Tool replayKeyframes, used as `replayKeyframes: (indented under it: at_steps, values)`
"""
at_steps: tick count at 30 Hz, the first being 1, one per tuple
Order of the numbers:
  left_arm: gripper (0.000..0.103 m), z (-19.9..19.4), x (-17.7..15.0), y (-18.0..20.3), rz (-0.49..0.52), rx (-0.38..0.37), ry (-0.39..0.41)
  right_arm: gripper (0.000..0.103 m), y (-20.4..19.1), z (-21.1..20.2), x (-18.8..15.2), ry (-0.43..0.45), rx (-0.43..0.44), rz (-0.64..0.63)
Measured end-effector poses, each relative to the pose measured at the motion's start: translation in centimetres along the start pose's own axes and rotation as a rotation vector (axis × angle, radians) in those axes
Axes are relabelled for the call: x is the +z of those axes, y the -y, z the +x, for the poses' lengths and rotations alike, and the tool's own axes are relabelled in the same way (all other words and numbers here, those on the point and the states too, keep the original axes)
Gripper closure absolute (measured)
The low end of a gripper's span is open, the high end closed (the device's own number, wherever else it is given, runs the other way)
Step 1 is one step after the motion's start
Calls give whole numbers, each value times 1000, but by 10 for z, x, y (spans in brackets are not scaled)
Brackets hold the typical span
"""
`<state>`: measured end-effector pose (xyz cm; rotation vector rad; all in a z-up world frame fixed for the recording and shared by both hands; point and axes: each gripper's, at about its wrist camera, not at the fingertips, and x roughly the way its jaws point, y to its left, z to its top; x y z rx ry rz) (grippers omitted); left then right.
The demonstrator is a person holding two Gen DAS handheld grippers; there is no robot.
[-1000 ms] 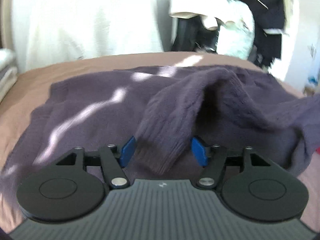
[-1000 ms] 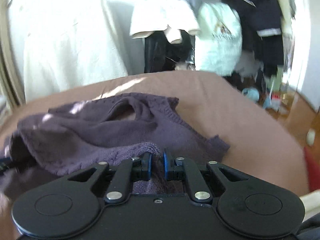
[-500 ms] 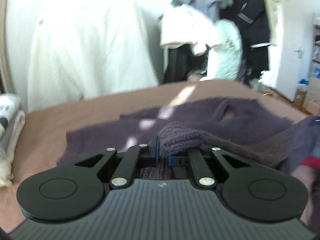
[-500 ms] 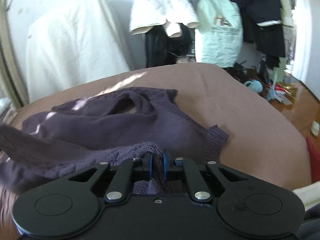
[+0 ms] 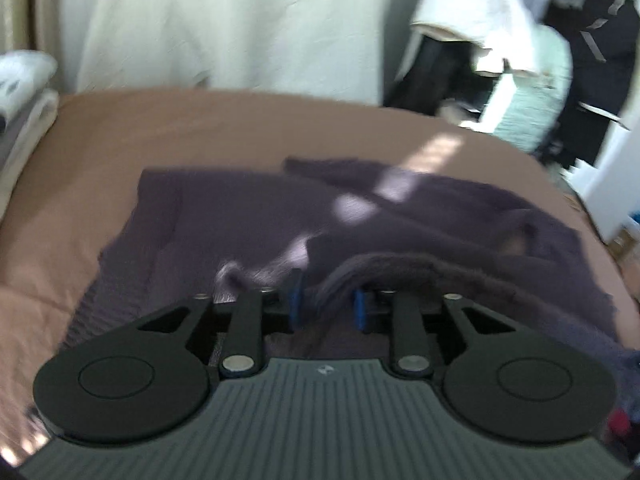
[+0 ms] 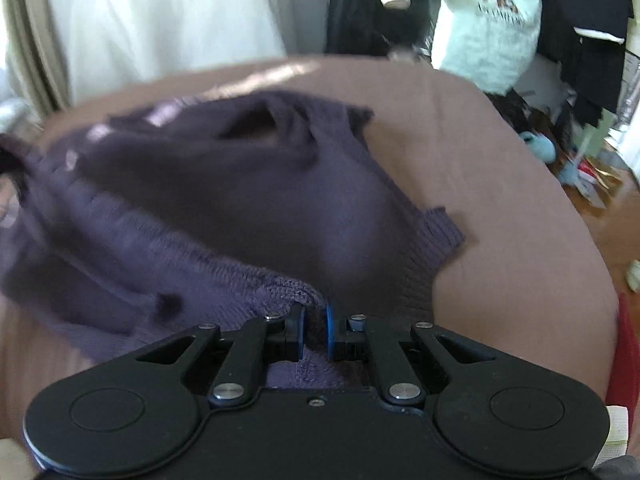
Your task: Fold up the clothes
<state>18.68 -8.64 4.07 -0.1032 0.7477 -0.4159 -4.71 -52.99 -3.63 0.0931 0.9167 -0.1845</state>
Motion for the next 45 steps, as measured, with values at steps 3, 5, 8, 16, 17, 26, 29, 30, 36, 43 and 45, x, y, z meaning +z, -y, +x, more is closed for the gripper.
replayKeyframes:
  at_steps: [3, 5, 8, 16, 17, 26, 29, 30, 36, 43, 45]
  values:
    - [77, 1, -4, 0, -4, 51, 93, 93, -2, 15, 3, -44, -53, 5]
    - [77, 2, -6, 0, -7, 86, 155, 92, 2, 17, 3, -52, -61, 27]
    - [63, 3, -10, -1, -12, 137, 249, 91, 5, 16, 2, -55, -78, 44]
    - [44, -9, -60, -2, -77, -12, 50, 73, 15, -4, -4, -18, -184, 179]
    - [44, -8, -69, 2, -66, -41, 9, 69, 16, -10, -5, -9, -199, 220]
    - [43, -18, -133, 34, 56, 1, -230, 43, -6, -58, -37, -14, 16, 472]
    - [40, -32, -136, 5, -64, 35, -227, 41, -21, -56, -42, -35, 69, 503]
    - [39, -36, -136, -6, -110, 42, -223, 41, -29, -53, -42, -41, 85, 490]
    - [39, -51, -142, -72, -335, 135, -203, 35, -90, -25, -45, -55, 151, 354]
    - [39, -50, -141, -110, -404, 174, -182, 93, -113, -7, -70, -48, 200, 417]
    - [39, -49, -139, -107, -355, 171, -201, 94, -133, -37, -64, 10, 140, 248]
